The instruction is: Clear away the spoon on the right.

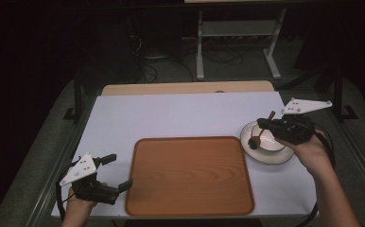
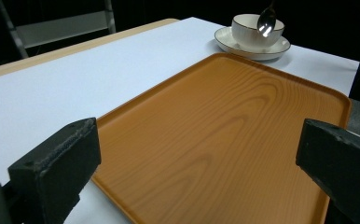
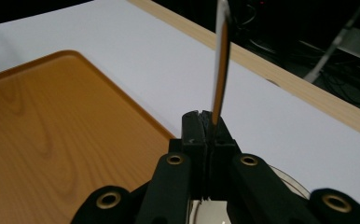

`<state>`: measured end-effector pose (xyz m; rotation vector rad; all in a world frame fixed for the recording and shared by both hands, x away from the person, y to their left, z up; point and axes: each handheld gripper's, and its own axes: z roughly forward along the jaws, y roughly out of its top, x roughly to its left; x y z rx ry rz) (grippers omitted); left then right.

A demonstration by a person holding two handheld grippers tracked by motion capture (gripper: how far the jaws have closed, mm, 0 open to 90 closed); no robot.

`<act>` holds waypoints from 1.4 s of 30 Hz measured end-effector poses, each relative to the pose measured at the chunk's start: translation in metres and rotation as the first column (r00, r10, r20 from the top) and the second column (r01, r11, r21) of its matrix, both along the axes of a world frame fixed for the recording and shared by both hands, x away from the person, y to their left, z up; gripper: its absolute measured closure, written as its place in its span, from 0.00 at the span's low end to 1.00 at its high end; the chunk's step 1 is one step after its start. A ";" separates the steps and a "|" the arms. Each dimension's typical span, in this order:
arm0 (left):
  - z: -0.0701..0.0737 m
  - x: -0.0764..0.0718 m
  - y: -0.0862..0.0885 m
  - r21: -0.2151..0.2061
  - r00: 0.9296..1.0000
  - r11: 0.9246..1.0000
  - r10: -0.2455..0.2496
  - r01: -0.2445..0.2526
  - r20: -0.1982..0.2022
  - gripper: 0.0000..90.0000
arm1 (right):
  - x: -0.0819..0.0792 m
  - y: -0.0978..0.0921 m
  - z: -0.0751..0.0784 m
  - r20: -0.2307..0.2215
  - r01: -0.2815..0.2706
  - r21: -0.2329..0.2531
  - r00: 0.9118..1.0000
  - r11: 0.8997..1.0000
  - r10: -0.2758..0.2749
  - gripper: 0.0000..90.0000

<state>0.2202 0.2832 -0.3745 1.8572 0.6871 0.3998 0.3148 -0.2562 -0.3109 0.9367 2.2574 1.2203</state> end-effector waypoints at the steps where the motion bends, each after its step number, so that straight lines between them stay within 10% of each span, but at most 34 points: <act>1: 0.000 0.000 0.000 0.000 1.000 1.000 0.001 -0.001 0.000 0.00 | -0.001 0.001 -0.001 -0.006 -0.012 0.003 1.000 1.000 0.012 0.98; 22: 0.000 -0.001 -0.001 0.009 1.000 1.000 -0.011 0.011 0.001 0.00 | -0.005 0.052 -0.039 -0.131 -0.230 -0.073 0.967 0.970 0.219 0.98; 42: 0.000 0.000 -0.001 0.008 1.000 1.000 -0.011 0.011 -0.002 0.00 | -0.004 0.065 -0.048 -0.158 -0.265 -0.080 0.955 0.961 0.250 0.98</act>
